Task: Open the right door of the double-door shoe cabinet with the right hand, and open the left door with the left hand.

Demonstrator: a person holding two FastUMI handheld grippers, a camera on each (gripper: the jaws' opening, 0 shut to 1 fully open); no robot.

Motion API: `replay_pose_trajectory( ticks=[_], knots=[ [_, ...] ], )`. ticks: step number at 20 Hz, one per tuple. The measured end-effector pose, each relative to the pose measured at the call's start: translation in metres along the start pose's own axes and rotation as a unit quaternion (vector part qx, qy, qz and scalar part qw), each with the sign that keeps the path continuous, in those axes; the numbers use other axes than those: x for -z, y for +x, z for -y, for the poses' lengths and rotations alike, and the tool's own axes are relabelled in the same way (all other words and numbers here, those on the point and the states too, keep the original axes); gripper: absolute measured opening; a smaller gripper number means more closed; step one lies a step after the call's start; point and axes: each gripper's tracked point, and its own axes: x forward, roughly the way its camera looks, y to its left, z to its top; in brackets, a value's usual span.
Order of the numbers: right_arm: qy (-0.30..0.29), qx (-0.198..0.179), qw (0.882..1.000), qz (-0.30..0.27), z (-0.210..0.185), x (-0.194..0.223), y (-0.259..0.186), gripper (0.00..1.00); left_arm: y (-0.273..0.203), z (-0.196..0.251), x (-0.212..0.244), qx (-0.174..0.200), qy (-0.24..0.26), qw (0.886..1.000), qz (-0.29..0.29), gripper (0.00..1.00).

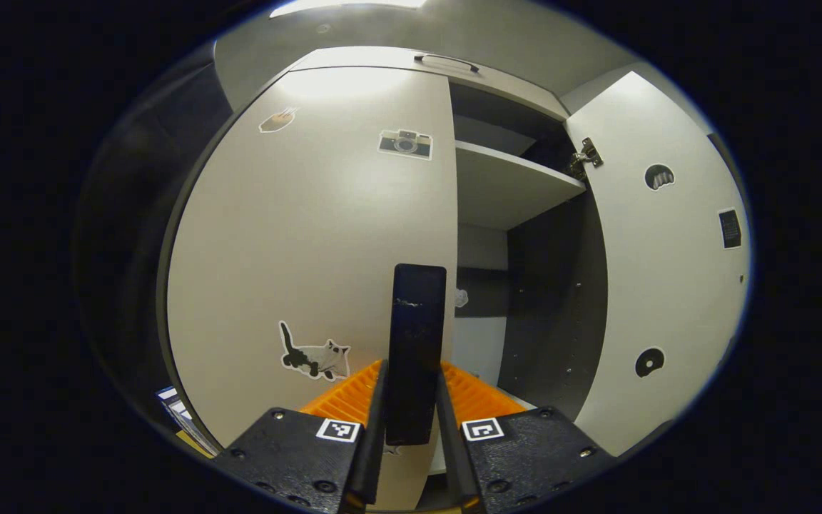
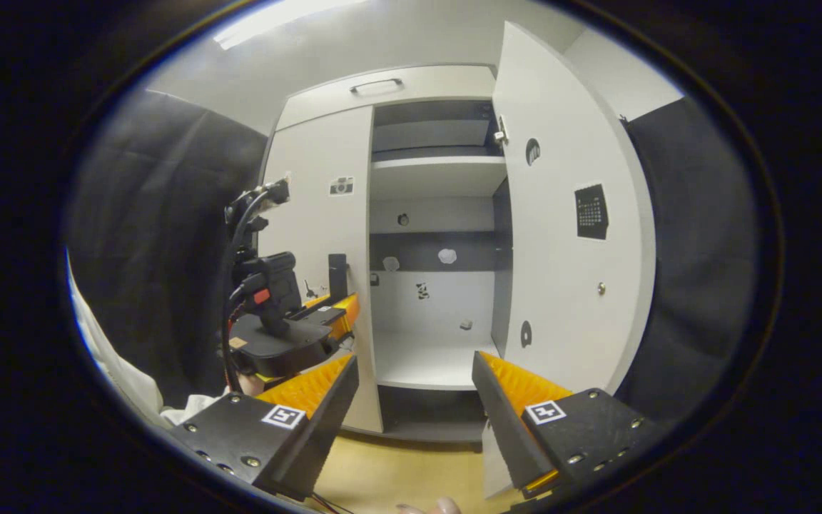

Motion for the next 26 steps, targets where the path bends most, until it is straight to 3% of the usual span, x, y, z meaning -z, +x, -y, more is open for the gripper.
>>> replay_pose_trajectory(
  ticks=[10,15,26],
  knots=[
    [-0.009,-0.006,1.000,0.002,0.011,-0.002,-0.010,0.96,0.000,0.000,0.000,-0.017,0.005,1.000,0.003,0.26],
    [-0.004,-0.007,1.000,0.008,0.020,-0.007,-0.020,0.96,-0.003,0.001,0.000,-0.003,0.006,1.000,-0.001,0.23],
    [-0.010,-0.055,0.998,0.006,0.003,-0.004,-0.038,0.96,-0.039,0.000,-0.006,0.004,0.002,1.000,-0.019,0.21]
  ],
)
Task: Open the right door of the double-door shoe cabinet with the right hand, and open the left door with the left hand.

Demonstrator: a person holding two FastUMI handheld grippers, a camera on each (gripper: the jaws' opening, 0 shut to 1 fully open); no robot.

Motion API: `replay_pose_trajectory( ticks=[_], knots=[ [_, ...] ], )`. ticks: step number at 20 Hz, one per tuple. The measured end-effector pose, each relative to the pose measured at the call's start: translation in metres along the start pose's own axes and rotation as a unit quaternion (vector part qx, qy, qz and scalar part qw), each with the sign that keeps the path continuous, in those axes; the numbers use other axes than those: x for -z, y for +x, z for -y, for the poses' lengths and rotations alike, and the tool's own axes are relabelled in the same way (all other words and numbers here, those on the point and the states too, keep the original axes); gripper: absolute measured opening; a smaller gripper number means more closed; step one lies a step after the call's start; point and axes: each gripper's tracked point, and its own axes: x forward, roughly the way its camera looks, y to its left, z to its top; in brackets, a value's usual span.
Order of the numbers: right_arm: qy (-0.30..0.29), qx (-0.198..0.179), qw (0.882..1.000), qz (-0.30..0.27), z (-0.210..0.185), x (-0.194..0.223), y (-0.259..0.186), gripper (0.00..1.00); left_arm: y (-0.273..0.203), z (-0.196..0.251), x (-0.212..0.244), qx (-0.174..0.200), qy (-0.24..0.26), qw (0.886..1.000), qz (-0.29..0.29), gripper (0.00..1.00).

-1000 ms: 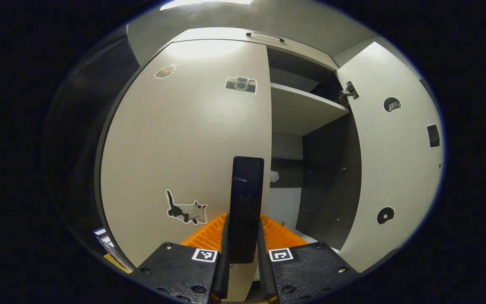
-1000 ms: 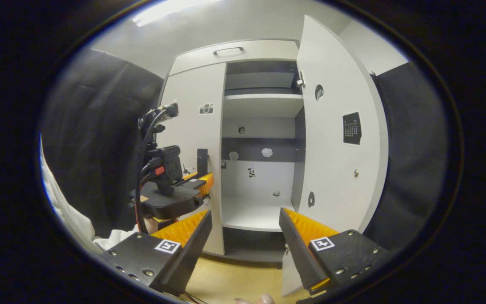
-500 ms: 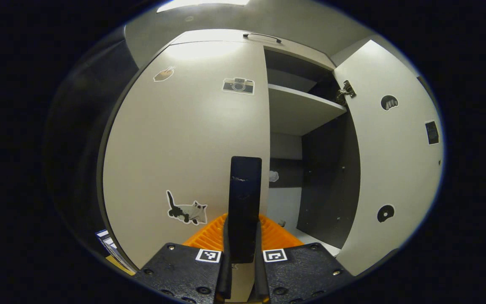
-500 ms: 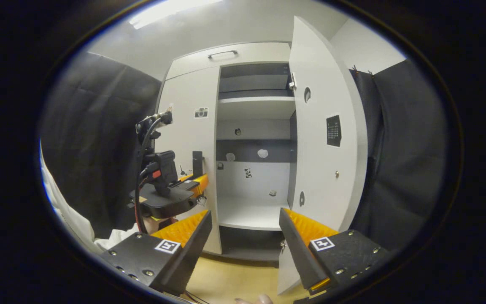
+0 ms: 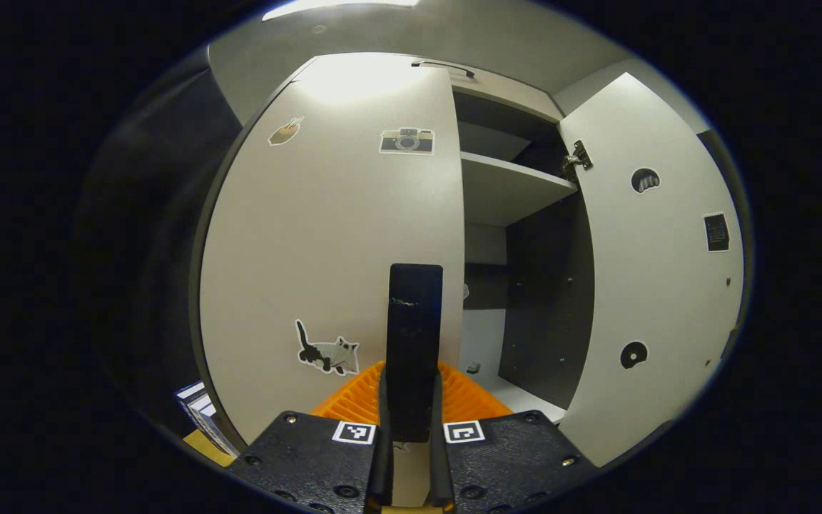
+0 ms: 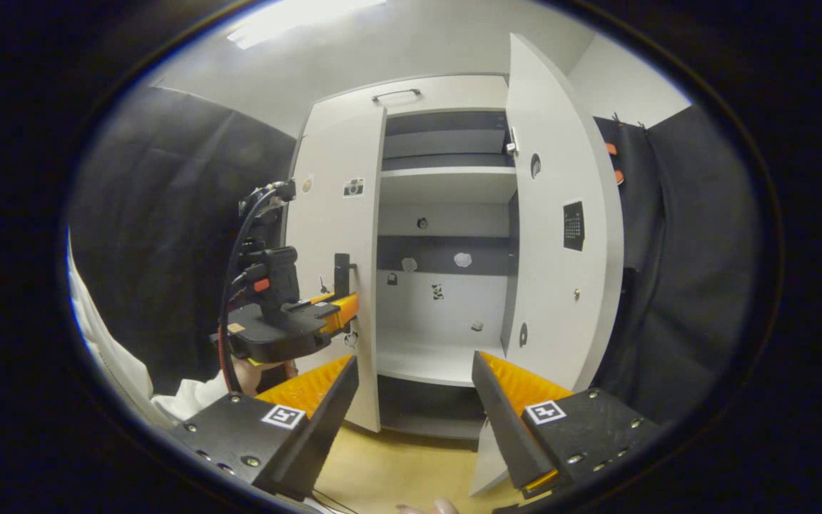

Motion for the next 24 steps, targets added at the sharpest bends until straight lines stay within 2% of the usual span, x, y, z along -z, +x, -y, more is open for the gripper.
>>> replay_pose_trajectory(
  ticks=[7,15,16,17,24],
  knots=[
    [0.010,-0.020,1.000,0.002,-0.021,0.001,-0.011,0.96,-0.036,-0.009,-0.006,0.003,-0.003,1.000,-0.008,0.20],
    [0.010,-0.017,1.000,0.008,-0.035,-0.003,-0.029,0.96,-0.071,-0.020,-0.012,-0.001,-0.015,1.000,-0.013,0.20],
    [0.010,-0.017,1.000,0.007,-0.038,-0.003,-0.031,0.96,-0.075,-0.023,-0.012,0.000,-0.015,1.000,-0.014,0.18],
    [0.010,-0.019,1.000,0.008,-0.041,-0.003,-0.032,0.96,-0.079,-0.024,-0.013,0.001,-0.014,1.000,-0.014,0.20],
    [0.009,-0.037,0.999,0.006,-0.076,0.000,-0.030,0.96,-0.107,-0.040,-0.019,0.010,-0.018,1.000,-0.014,0.20]
  ],
)
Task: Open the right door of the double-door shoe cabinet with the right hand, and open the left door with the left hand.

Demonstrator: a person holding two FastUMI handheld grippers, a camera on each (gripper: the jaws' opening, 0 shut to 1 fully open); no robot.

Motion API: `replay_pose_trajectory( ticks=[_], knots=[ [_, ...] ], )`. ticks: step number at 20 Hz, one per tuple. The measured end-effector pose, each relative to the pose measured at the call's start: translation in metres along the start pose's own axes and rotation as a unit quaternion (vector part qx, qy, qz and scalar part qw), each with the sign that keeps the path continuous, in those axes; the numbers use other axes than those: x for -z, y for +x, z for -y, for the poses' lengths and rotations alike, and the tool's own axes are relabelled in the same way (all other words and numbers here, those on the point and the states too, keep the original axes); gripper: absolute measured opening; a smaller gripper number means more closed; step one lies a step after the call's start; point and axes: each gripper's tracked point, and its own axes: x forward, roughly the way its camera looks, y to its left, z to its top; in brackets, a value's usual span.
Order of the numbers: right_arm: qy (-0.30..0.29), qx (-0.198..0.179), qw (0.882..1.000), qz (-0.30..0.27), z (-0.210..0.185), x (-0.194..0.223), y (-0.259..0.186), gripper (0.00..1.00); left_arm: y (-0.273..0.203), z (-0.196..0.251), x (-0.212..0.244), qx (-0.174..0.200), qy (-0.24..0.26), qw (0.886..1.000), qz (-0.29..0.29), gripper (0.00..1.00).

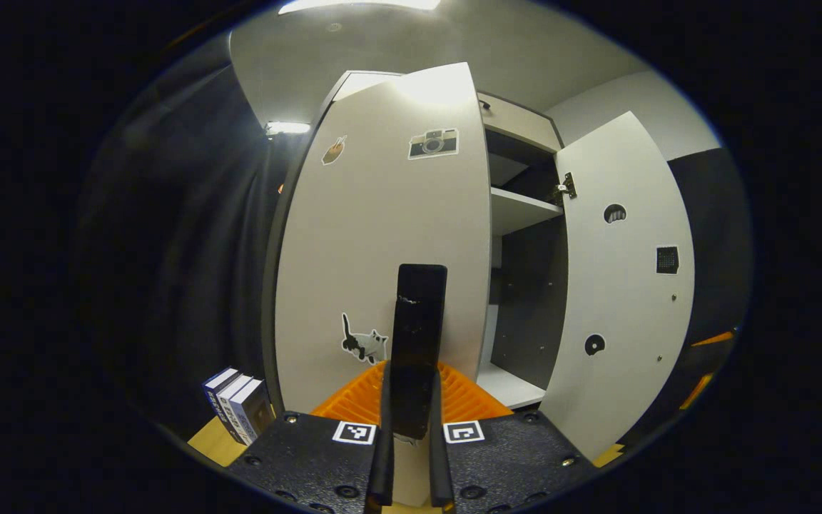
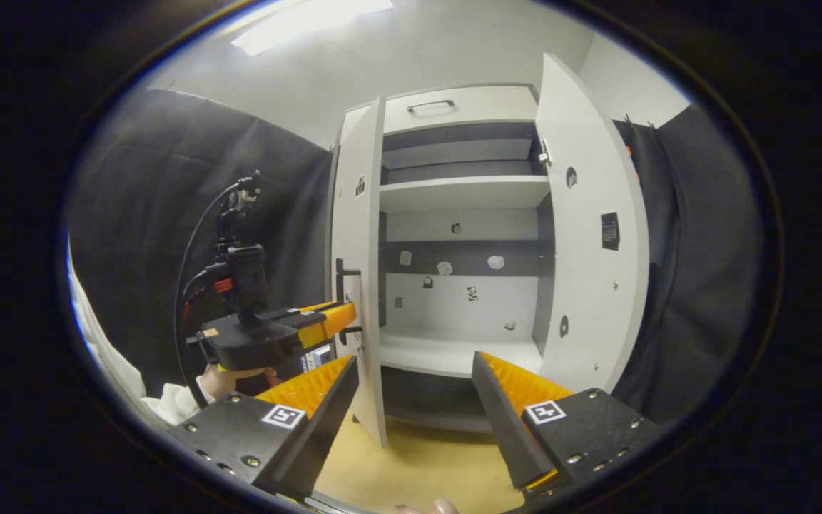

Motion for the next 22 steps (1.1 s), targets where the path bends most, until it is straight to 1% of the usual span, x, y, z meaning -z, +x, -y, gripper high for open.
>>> replay_pose_trajectory(
  ticks=[6,8,9,10,11,13,14,15,16,22],
  knots=[
    [0.001,-0.014,1.000,-0.004,-0.026,0.005,0.007,0.96,-0.025,-0.020,-0.006,0.000,0.001,1.000,0.004,0.20],
    [-0.001,-0.018,1.000,-0.004,-0.033,0.005,0.009,0.96,-0.032,-0.028,-0.007,-0.005,-0.002,1.000,0.004,0.22],
    [-0.001,-0.021,1.000,-0.006,-0.036,0.006,0.011,0.96,-0.035,-0.031,-0.008,-0.009,-0.002,1.000,0.005,0.18],
    [-0.003,-0.024,1.000,-0.008,-0.040,0.008,0.012,0.96,-0.038,-0.035,-0.009,-0.013,0.000,1.000,0.005,0.17],
    [-0.006,-0.027,1.000,-0.010,-0.043,0.010,0.012,0.96,-0.041,-0.039,-0.010,-0.016,0.005,1.000,0.005,0.19],
    [-0.012,-0.028,0.999,-0.012,-0.045,0.011,0.014,0.96,-0.047,-0.045,-0.011,-0.023,0.009,1.000,0.005,0.20],
    [-0.011,-0.030,0.999,-0.012,-0.047,0.012,0.015,0.96,-0.049,-0.048,-0.012,-0.025,0.009,1.000,0.006,0.19],
    [-0.008,-0.034,0.999,-0.013,-0.049,0.012,0.018,0.93,-0.051,-0.051,-0.013,-0.028,0.009,1.000,0.007,0.19],
    [-0.004,-0.039,0.999,-0.013,-0.051,0.012,0.019,0.96,-0.053,-0.055,-0.012,-0.033,0.010,0.999,0.007,0.19],
    [0.005,-0.065,0.998,-0.021,-0.066,0.017,0.031,0.96,-0.071,-0.088,-0.019,-0.074,0.033,0.997,0.017,0.11]
  ],
)
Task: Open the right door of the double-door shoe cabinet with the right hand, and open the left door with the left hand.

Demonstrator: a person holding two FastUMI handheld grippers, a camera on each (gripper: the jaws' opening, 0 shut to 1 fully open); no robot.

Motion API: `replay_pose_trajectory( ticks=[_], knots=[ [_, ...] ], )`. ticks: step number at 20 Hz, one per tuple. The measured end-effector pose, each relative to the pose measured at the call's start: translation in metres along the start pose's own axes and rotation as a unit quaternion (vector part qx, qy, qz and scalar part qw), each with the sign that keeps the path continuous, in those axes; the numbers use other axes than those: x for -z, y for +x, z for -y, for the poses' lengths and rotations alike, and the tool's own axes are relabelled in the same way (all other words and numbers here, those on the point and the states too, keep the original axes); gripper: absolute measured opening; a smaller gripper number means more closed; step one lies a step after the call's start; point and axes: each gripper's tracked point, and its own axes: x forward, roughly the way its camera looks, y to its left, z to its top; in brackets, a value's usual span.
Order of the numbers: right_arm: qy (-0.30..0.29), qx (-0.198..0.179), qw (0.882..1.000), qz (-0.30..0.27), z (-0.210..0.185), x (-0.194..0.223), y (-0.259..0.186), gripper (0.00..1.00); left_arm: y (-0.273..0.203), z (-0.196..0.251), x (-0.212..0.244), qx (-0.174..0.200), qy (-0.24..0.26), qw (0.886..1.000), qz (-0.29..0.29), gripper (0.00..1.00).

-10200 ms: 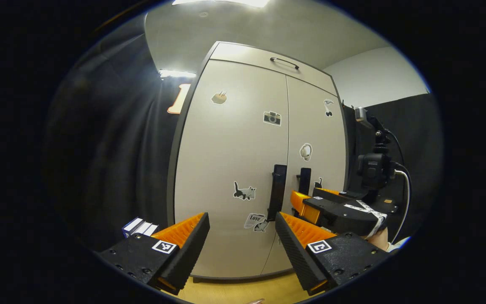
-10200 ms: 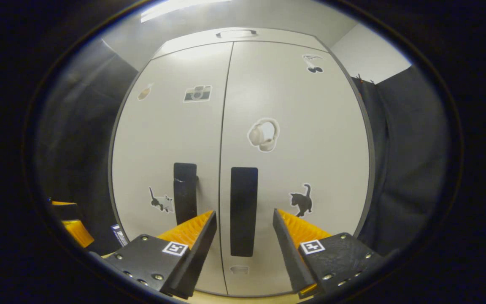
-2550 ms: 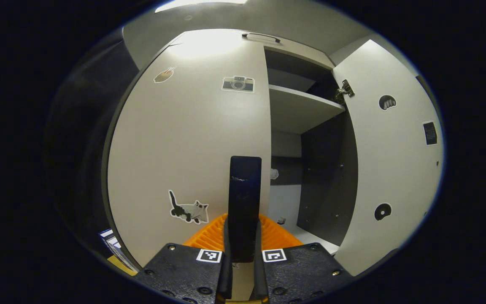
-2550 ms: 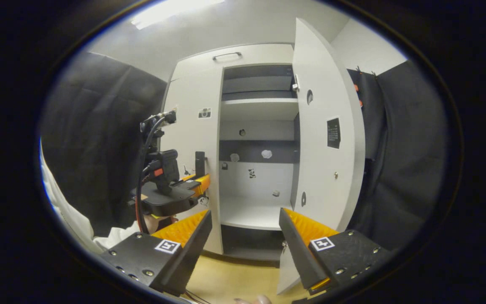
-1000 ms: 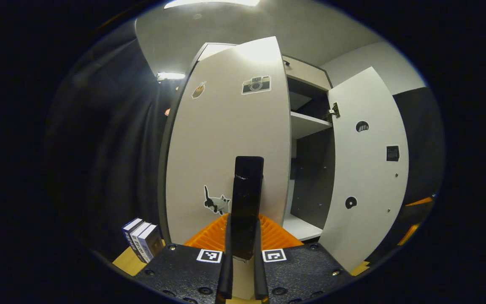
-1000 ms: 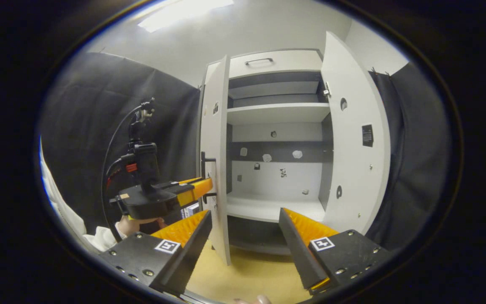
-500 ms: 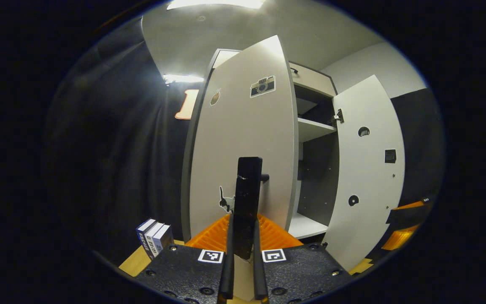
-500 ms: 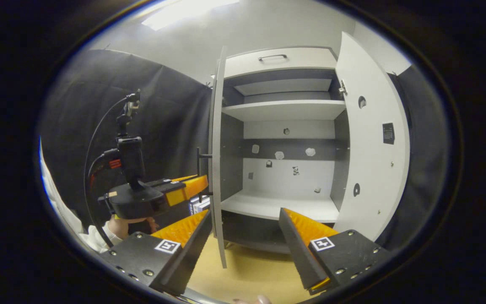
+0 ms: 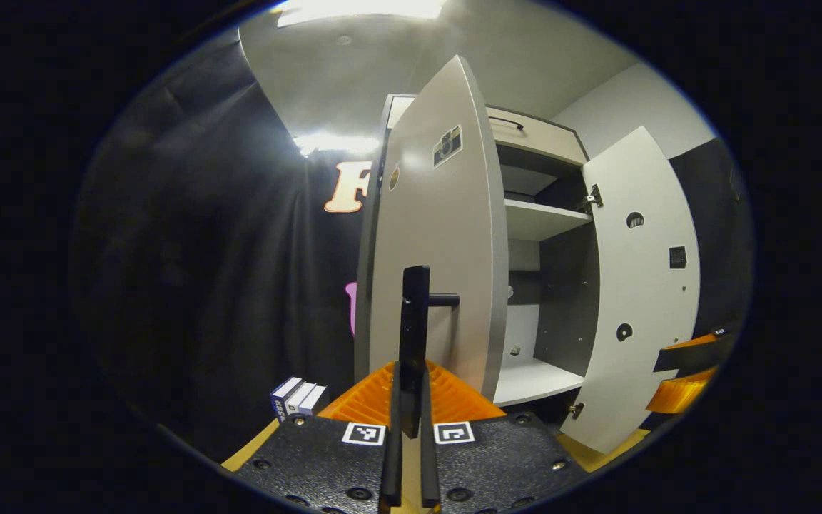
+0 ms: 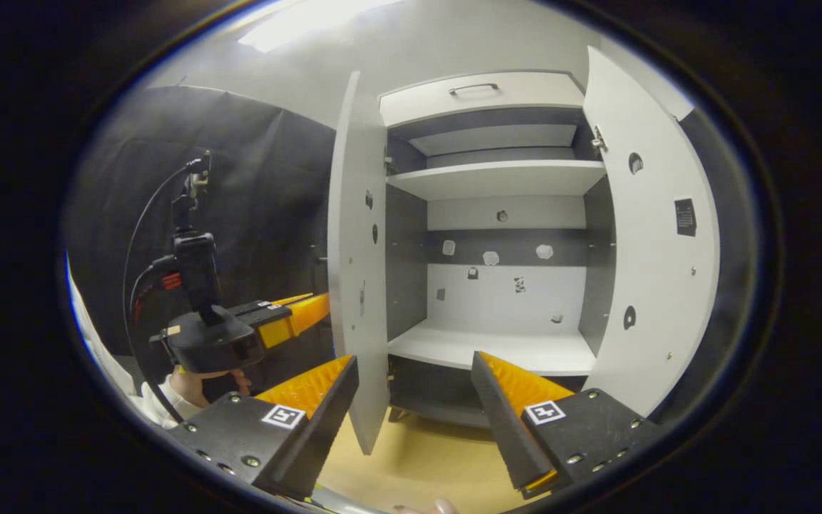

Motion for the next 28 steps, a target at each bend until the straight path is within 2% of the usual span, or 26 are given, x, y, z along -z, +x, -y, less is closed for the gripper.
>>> replay_pose_trajectory(
  ticks=[4,11,14,20,23,26,28],
  knots=[
    [-0.002,-0.014,1.000,-0.008,-0.008,0.006,0.004,0.96,-0.003,-0.015,0.000,-0.004,0.013,1.000,0.003,0.07],
    [-0.008,-0.010,1.000,-0.016,-0.007,0.011,0.002,0.96,-0.003,-0.062,-0.001,-0.064,0.033,0.997,0.006,0.01],
    [-0.010,-0.015,1.000,-0.023,-0.012,0.015,0.006,0.96,-0.003,-0.066,-0.001,-0.051,0.021,0.998,0.008,0.01],
    [-0.016,-0.023,0.999,-0.035,-0.021,0.021,0.008,0.96,-0.001,-0.074,0.000,-0.037,0.033,0.999,0.009,0.01],
    [-0.012,-0.025,0.999,-0.036,-0.023,0.020,0.011,0.96,-0.002,-0.076,-0.001,-0.019,0.026,0.999,0.014,0.01],
    [-0.009,-0.029,0.999,-0.038,-0.028,0.020,0.013,0.96,-0.002,-0.077,0.001,0.002,0.040,0.999,0.020,0.01],
    [-0.005,-0.032,0.999,-0.039,-0.031,0.021,0.013,0.96,-0.004,-0.079,0.024,0.015,0.043,0.999,-0.018,0.02]
  ],
)
